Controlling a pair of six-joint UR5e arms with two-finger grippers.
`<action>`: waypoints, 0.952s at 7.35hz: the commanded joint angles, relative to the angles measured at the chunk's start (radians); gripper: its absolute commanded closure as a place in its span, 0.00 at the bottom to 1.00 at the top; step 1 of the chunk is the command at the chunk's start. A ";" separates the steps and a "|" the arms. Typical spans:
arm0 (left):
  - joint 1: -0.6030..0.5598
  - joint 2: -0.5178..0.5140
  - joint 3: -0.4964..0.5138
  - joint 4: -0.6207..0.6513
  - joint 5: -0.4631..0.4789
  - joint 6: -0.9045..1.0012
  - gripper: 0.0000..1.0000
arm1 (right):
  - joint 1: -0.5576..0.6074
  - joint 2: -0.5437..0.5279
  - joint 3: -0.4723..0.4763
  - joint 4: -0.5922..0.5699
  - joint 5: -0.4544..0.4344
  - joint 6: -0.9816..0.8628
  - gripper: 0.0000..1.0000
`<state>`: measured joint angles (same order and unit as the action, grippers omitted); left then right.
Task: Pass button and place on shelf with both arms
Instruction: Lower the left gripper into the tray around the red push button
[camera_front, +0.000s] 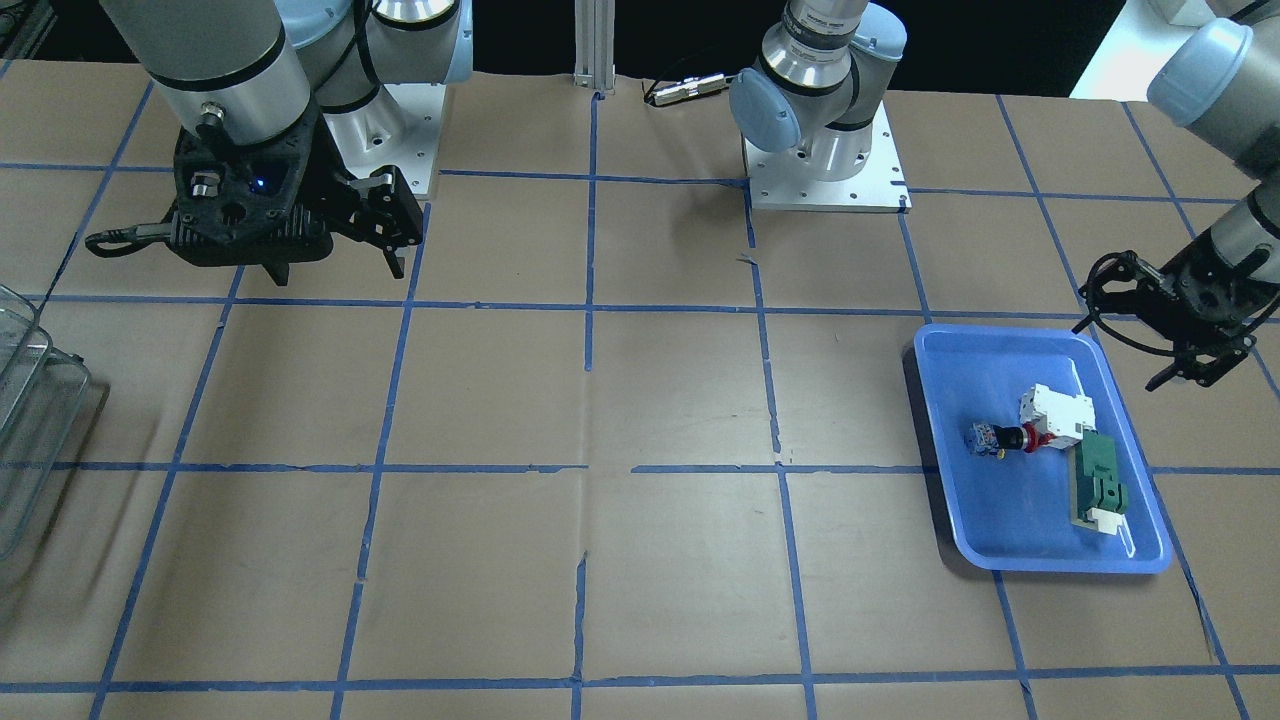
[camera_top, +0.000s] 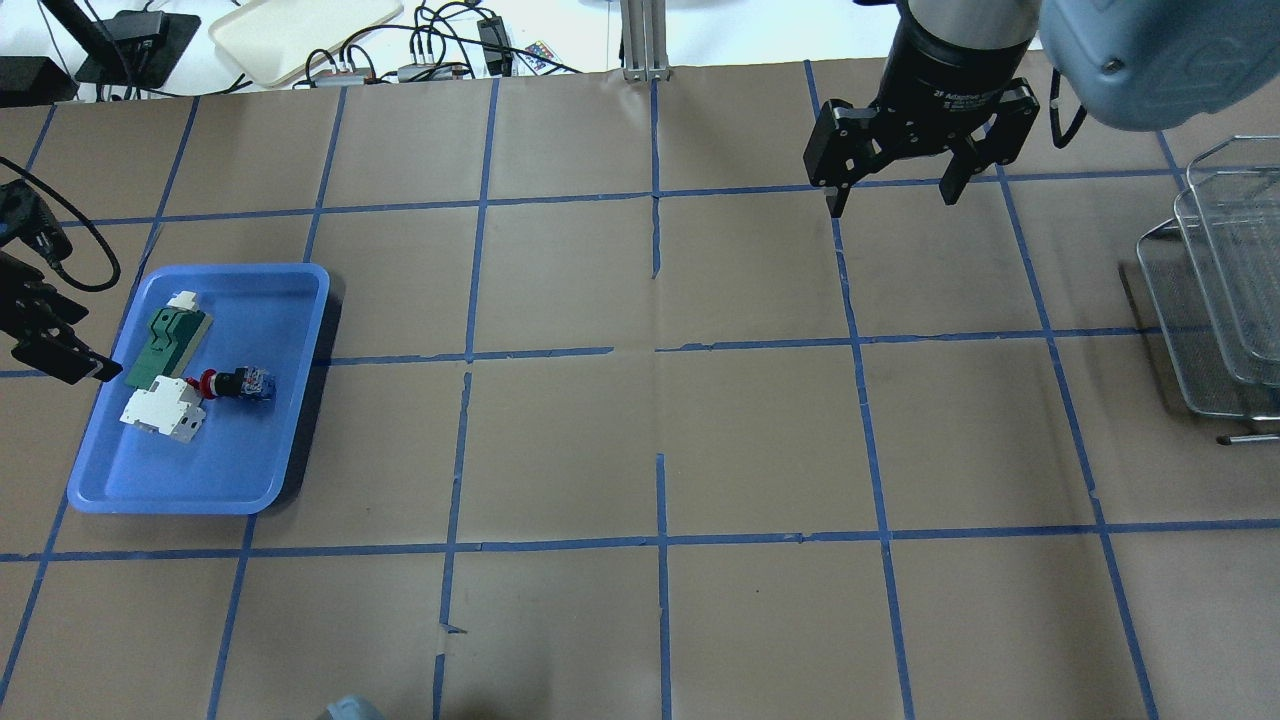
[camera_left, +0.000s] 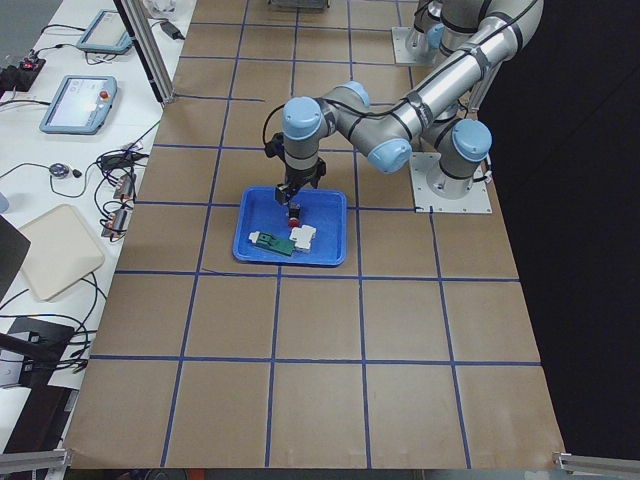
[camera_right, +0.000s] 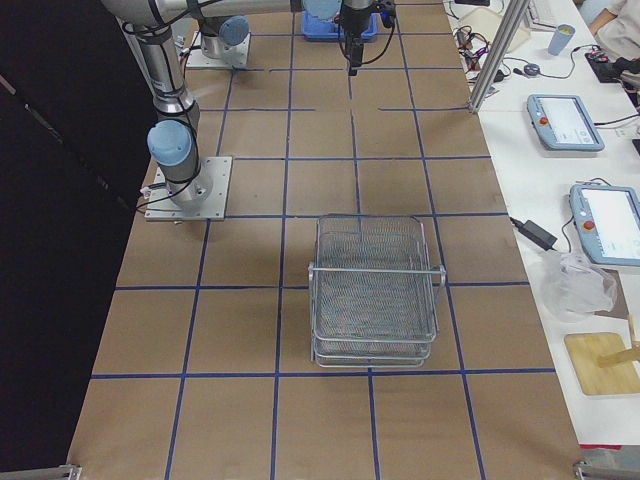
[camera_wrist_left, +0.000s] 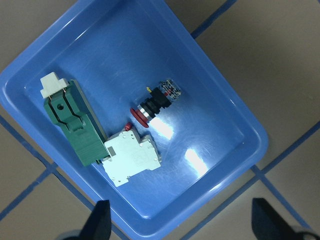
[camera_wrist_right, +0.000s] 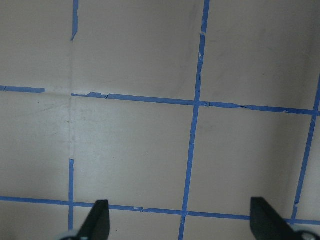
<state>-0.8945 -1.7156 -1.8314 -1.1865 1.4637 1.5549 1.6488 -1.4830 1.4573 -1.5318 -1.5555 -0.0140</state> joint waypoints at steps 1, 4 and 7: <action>0.006 -0.108 -0.009 0.111 -0.069 0.168 0.00 | 0.000 0.000 0.000 0.001 0.000 0.000 0.00; 0.006 -0.209 -0.014 0.189 -0.071 0.322 0.00 | 0.000 0.001 0.000 0.002 0.000 0.000 0.00; 0.003 -0.245 -0.020 0.191 -0.071 0.424 0.00 | 0.000 0.003 0.001 0.009 -0.001 0.002 0.00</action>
<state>-0.8895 -1.9478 -1.8499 -0.9972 1.3930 1.9442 1.6490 -1.4807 1.4576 -1.5264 -1.5558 -0.0125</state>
